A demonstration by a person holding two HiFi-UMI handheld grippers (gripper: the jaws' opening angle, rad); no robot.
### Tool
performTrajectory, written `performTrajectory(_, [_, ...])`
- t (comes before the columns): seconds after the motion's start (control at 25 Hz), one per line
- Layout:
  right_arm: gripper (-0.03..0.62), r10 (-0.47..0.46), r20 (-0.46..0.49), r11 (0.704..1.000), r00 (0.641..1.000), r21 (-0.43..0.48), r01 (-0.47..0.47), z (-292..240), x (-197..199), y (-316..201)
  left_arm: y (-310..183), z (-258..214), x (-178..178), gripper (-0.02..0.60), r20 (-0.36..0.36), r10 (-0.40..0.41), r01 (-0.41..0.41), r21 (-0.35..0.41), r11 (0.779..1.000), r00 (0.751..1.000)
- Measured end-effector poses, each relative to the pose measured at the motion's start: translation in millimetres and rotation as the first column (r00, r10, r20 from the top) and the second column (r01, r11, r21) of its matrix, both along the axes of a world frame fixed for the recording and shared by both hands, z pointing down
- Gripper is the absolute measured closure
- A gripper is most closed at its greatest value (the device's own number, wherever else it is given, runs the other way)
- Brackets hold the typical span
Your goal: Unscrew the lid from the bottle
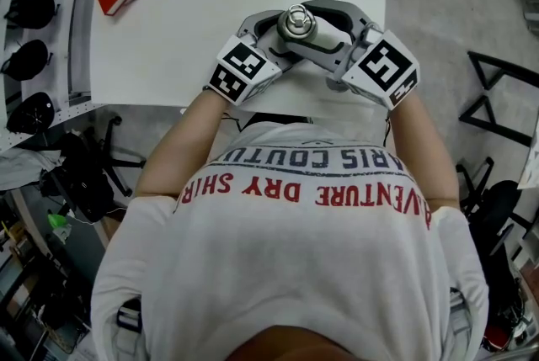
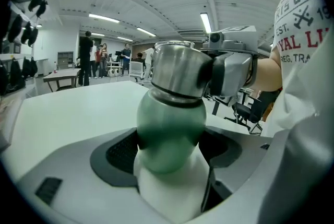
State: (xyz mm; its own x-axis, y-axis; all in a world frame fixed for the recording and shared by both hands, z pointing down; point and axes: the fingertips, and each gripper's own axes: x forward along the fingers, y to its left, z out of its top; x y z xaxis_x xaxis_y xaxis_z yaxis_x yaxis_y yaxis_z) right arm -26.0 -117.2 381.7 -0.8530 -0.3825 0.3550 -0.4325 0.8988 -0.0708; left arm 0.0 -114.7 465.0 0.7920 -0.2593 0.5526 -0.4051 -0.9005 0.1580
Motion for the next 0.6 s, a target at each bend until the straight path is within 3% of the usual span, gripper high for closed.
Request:
performTrajectory(0.36, [0.339,-0.179,-0.044,0.984,0.983,-0.002,0.179,0.5,-2.3,5.0,5.5,1.8,-1.0,0.209,0.056,0.236,-0.234,-0.029,0.972,0.970])
performTrajectory(0.6, [0.339,-0.303,-0.067,0.953,0.951,0.005,0.304,-1.1,-6.0,6.5,7.4,1.9,-3.1,0.209,0.080,0.390,-0.388,-0.042,0.921,0.917])
